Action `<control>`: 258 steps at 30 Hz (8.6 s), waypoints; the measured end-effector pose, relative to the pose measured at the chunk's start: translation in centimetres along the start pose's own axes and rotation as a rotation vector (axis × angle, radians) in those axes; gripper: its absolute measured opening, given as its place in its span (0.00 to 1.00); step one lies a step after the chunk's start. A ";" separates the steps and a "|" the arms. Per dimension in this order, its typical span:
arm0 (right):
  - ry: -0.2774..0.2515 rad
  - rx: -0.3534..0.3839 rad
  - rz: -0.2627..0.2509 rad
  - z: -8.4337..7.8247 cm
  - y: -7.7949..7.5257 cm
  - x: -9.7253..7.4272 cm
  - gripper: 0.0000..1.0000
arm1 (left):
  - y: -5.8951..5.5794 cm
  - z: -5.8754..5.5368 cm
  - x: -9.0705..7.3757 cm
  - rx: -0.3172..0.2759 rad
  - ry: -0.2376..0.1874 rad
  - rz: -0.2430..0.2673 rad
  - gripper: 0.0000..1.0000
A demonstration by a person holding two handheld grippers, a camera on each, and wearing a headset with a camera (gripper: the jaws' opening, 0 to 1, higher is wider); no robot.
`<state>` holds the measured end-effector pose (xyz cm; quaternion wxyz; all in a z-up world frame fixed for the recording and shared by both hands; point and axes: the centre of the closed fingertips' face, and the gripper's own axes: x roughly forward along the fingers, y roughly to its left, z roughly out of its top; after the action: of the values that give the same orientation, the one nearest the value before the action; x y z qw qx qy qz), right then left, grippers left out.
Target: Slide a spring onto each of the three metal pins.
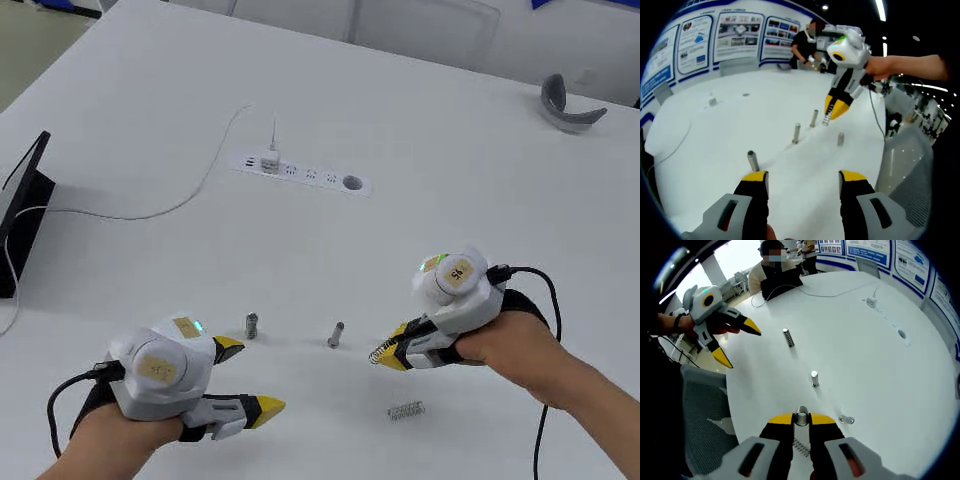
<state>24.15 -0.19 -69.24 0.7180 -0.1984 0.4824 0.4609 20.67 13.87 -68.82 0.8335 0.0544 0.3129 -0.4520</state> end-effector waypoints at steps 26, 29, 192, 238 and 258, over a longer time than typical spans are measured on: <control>-0.003 -0.061 -0.004 3.6 -1.9 0.9 0.12 | 0.3 -0.7 -0.7 -0.013 0.016 0.010 0.66; -0.004 -0.066 -0.006 3.9 -2.0 1.1 0.12 | 0.3 -0.7 -0.7 -0.016 0.016 0.007 0.66; -0.295 0.119 -0.163 -2.3 3.3 2.2 0.63 | -2.1 -0.5 -1.0 0.012 0.059 -0.027 0.68; -0.436 0.318 -0.225 -9.0 2.7 -2.7 0.83 | -5.1 1.2 5.4 0.035 0.111 -0.092 0.77; -0.428 0.333 -0.227 -10.8 2.9 -3.6 0.85 | -7.8 1.9 9.5 0.079 0.148 -0.169 0.75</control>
<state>15.80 -8.28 -70.55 0.8730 -0.0288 0.3639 0.3234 19.19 1.77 -71.23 0.7643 0.0941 0.3589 -0.5274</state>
